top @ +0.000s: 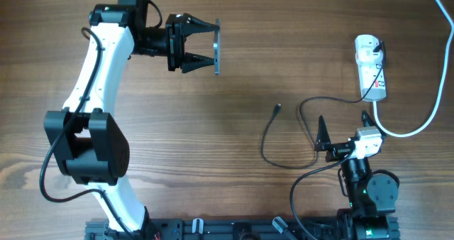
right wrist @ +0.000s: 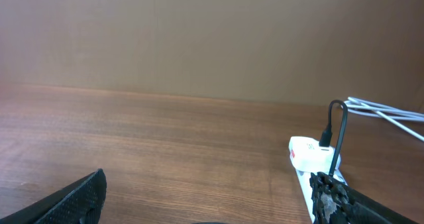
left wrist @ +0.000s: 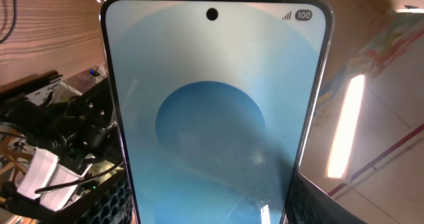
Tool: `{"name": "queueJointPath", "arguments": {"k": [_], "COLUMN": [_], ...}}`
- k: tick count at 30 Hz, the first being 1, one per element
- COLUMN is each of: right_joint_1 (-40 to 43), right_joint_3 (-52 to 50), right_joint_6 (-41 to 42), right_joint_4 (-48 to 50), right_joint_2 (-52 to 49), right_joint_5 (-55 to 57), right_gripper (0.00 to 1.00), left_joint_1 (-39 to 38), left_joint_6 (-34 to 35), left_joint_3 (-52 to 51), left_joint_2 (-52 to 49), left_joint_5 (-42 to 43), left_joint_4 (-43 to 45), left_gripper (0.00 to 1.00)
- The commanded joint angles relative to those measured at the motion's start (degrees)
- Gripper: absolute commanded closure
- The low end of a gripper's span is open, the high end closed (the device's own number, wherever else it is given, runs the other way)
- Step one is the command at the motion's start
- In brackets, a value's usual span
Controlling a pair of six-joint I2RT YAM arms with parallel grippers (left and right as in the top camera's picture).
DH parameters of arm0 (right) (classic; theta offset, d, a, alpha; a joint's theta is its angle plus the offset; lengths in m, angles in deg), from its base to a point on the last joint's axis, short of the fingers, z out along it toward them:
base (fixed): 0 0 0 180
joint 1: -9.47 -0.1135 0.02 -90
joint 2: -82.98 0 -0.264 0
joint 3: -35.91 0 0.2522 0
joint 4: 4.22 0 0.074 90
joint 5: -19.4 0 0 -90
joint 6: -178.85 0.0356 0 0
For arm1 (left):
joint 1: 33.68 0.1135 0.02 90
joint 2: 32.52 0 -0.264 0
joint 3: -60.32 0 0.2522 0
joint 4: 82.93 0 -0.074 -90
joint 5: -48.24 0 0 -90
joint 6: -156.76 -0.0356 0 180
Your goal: Plug charger to phone and switch on socket
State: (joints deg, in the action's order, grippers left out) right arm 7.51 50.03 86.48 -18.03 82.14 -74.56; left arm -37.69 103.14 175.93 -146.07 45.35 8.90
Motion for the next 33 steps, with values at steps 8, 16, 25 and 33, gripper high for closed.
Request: {"name": "queueJointPath", "arguments": {"k": [8, 16, 25, 33], "right_joint_1": [-0.24, -0.24, -0.24, -0.24], "right_joint_3": [-0.07, -0.07, -0.07, -0.07], "right_joint_6": [0.87, 0.90, 5.07, 49.53], "right_joint_4": [0.11, 0.11, 3.76, 6.43], "right_joint_2": [0.42, 0.42, 0.42, 0.42], "right_joint_5": [0.96, 0.96, -3.21, -15.26], "right_gripper": [0.00, 0.00, 0.00, 0.00], "left_joint_1": [0.17, 0.17, 0.17, 0.17], "left_joint_6": [0.28, 0.31, 0.28, 0.13], "left_joint_3": [0.17, 0.17, 0.17, 0.17], "left_joint_2": [1.49, 1.49, 1.49, 1.49], "left_joint_5": [3.23, 3.23, 3.23, 3.23], "left_joint_4": [-0.02, -0.02, -0.02, -0.02], "left_gripper": [0.39, 0.39, 0.39, 0.39]}}
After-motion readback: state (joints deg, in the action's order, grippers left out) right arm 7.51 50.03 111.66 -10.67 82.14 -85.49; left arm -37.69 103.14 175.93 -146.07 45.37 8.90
